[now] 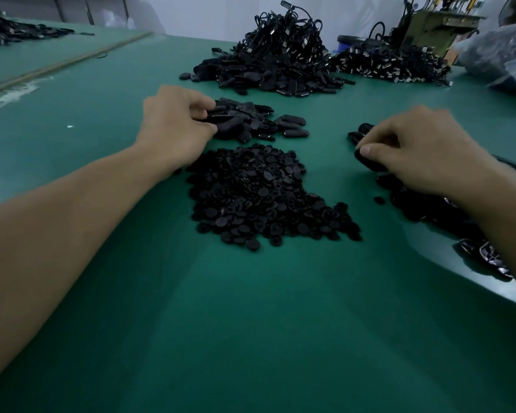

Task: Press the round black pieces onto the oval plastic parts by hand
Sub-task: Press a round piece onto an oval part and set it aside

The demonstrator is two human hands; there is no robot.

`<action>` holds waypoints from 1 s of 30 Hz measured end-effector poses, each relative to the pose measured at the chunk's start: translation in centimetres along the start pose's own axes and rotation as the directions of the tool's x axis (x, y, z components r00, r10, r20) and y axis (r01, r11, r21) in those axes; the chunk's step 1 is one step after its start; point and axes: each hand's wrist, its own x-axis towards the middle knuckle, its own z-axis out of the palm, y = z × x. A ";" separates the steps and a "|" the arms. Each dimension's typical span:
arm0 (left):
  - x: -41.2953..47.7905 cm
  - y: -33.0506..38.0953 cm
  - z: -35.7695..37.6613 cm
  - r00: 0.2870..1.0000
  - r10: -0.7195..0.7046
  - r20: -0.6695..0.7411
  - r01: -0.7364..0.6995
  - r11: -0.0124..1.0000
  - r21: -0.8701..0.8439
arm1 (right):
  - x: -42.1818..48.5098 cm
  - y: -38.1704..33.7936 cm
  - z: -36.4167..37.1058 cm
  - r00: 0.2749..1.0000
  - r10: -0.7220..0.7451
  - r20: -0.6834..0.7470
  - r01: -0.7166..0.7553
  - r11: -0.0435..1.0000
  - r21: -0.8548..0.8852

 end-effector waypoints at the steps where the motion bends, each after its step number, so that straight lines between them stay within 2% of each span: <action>1: 0.0 0.0 0.0 1.000 0.003 0.003 -0.003 1.000 -0.020 | 0.0 -0.1 0.0 0.999 -0.001 -0.052 0.003 0.999 0.037; 3: 0.0 -0.1 0.1 0.999 0.030 0.013 -0.029 0.998 -0.048 | 0.0 -0.2 0.1 0.992 0.007 -0.129 0.016 0.984 0.176; 5: -0.2 0.0 0.2 0.996 0.087 0.010 -0.087 0.995 -0.045 | 0.0 -0.3 0.3 0.988 0.043 -0.146 0.010 0.938 0.346; 7: -0.6 0.2 0.1 0.989 0.146 -0.020 -0.147 0.989 -0.028 | -0.1 -0.5 0.5 0.990 0.082 -0.113 -0.016 0.870 0.492; 12: -2.2 2.4 0.3 0.942 0.333 -0.031 -0.335 0.941 -0.054 | -0.3 -1.8 0.6 0.993 0.109 0.035 -0.100 0.674 0.732; 15: -3.7 4.3 1.0 0.918 0.394 0.044 -0.384 0.911 -0.153 | -0.6 -2.9 0.7 0.994 0.056 0.094 -0.110 0.543 0.832; 17: -4.6 5.1 1.5 0.894 0.425 0.145 -0.394 0.897 -0.202 | -0.9 -3.8 0.7 0.994 -0.021 0.106 -0.085 0.453 0.887; 19: -5.1 5.6 2.0 0.867 0.465 0.179 -0.422 0.876 -0.235 | -0.9 -4.3 0.6 0.990 -0.094 0.101 -0.057 0.386 0.921; 20: -4.9 5.7 2.0 0.867 0.473 0.153 -0.432 0.869 -0.242 | -0.9 -4.2 0.5 0.991 -0.097 0.091 -0.044 0.412 0.910; 21: -4.6 5.6 2.0 0.879 0.464 0.109 -0.428 0.869 -0.247 | -0.8 -3.9 0.5 0.996 -0.070 0.064 -0.019 0.515 0.857; 23: -3.6 4.8 1.6 0.920 0.391 0.006 -0.383 0.903 -0.197 | -0.5 -2.4 0.3 0.999 -0.010 -0.032 0.026 0.838 0.546; 24: -3.1 4.2 1.3 0.940 0.341 -0.030 -0.342 0.927 -0.153 | -0.4 -1.6 0.1 0.999 -0.005 -0.052 0.022 0.939 0.343; 25: -2.5 3.4 1.0 0.957 0.285 -0.046 -0.289 0.952 -0.101 | -0.3 -0.9 -0.1 1.000 0.005 -0.027 0.001 0.982 0.188; 27: -1.2 1.5 0.6 0.984 0.178 -0.028 -0.177 0.984 0.032 | -0.4 0.0 -0.7 0.991 0.061 0.118 -0.064 0.998 0.026; 29: -0.2 0.3 0.5 0.997 0.073 -0.007 -0.072 0.991 0.111 | -0.5 0.0 -1.0 0.968 0.108 0.226 -0.106 0.994 -0.021; 30: 0.1 0.1 0.6 0.999 0.034 -0.011 -0.033 0.994 0.108 | -0.5 -0.2 -1.0 0.968 0.102 0.228 -0.100 0.995 -0.018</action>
